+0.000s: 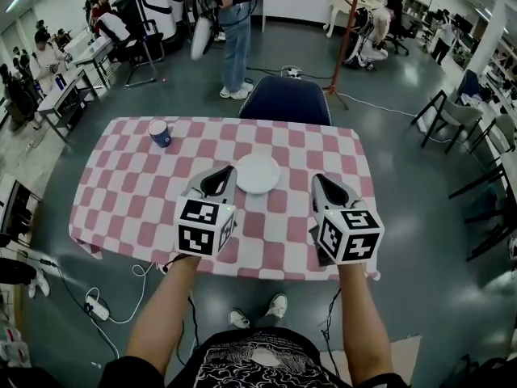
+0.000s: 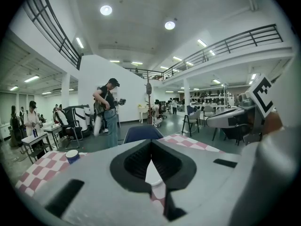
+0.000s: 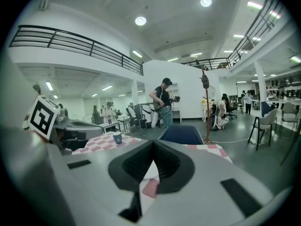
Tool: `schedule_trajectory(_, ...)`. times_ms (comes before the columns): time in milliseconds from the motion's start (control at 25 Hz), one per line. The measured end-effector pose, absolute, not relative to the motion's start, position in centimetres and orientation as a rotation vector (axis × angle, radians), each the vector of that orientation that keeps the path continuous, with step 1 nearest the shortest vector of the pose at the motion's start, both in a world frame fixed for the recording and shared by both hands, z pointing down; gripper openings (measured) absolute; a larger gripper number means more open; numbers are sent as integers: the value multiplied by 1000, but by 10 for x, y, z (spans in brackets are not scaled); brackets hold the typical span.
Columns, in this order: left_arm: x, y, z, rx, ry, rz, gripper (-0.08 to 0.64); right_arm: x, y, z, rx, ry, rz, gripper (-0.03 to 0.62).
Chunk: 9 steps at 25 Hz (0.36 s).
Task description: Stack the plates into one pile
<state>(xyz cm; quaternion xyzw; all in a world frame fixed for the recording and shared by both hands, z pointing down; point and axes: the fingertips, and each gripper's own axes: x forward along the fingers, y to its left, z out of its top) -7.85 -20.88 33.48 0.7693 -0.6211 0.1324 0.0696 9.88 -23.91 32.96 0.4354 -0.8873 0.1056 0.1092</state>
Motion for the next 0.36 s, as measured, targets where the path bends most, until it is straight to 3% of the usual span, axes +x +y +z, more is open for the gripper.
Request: schedule_trajectory(360, -85, -204, 338, 2312, -1862, 384, 3, 95, -233, 327, 1291, -2605, 290, 5)
